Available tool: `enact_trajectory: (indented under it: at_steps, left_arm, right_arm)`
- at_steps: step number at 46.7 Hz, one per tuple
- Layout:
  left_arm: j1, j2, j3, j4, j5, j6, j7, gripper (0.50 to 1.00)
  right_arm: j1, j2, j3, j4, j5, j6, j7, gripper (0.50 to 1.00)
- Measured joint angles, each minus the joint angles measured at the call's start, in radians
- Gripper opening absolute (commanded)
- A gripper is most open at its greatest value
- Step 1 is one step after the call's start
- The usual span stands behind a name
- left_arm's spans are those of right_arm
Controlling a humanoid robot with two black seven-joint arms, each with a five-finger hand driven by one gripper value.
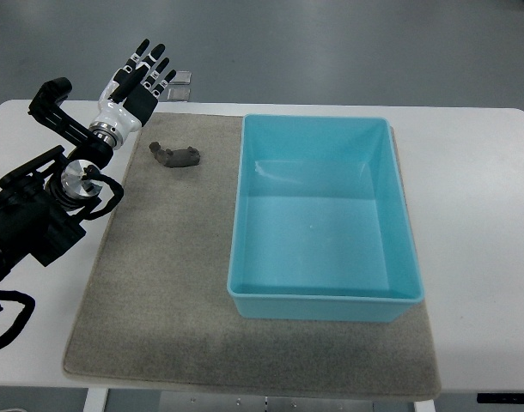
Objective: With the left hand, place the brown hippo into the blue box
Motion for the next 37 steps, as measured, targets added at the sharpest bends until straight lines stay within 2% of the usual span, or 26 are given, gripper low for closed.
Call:
enact_trajectory:
  at_steps: [37]
  left_arm:
    - [-0.003,-0.001,-0.054,0.031,0.011,0.011,-0.001,0.996]
  right_arm:
    - [0.000,0.000,0.000,0.000,0.000,0.000,0.000,0.936]
